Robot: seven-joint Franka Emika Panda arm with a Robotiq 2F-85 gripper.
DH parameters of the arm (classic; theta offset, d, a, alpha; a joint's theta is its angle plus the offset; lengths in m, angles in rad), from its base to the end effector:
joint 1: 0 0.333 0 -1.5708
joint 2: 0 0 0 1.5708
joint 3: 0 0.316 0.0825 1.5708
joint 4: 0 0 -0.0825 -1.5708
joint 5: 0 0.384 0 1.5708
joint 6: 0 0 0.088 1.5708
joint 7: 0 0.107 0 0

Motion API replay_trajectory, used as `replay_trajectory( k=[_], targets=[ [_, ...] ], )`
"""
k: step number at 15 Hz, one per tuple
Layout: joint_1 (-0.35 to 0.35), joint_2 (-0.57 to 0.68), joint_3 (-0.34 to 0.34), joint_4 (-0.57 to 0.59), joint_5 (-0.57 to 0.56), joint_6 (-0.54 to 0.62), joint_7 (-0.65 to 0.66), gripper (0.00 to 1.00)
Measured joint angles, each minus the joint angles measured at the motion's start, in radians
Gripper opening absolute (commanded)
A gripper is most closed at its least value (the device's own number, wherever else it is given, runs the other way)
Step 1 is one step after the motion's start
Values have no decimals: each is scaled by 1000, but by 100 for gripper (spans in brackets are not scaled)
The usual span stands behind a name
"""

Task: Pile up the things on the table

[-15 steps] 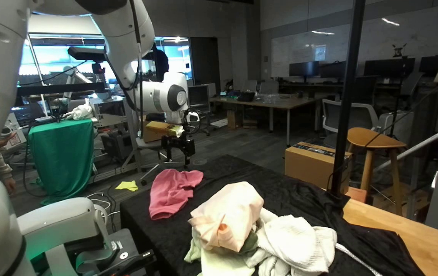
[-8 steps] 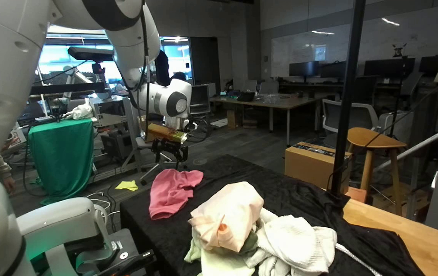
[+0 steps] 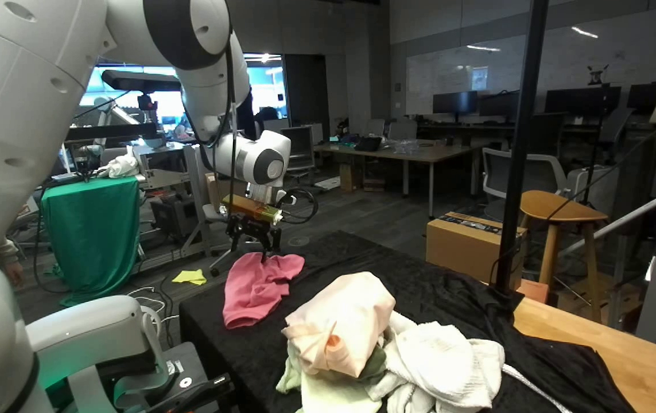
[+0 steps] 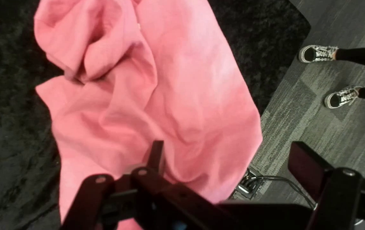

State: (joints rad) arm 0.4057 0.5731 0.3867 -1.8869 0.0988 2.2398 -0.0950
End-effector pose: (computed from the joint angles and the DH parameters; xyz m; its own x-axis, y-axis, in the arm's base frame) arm 0.4359 0.4334 0.2083 0.6824 0.7111 -0.1691 0.6571 -0.6982 -0.2842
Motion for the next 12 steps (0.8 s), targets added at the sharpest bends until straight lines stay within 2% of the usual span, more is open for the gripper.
replay_trajectory(
  k=[5,9,12],
  targets=[
    [49,16,-42,11,-30,56,110,100],
    [136,31,-127,12,-157,146,287,100],
    [189,41,-172,17,-221,152,384,100]
  ],
)
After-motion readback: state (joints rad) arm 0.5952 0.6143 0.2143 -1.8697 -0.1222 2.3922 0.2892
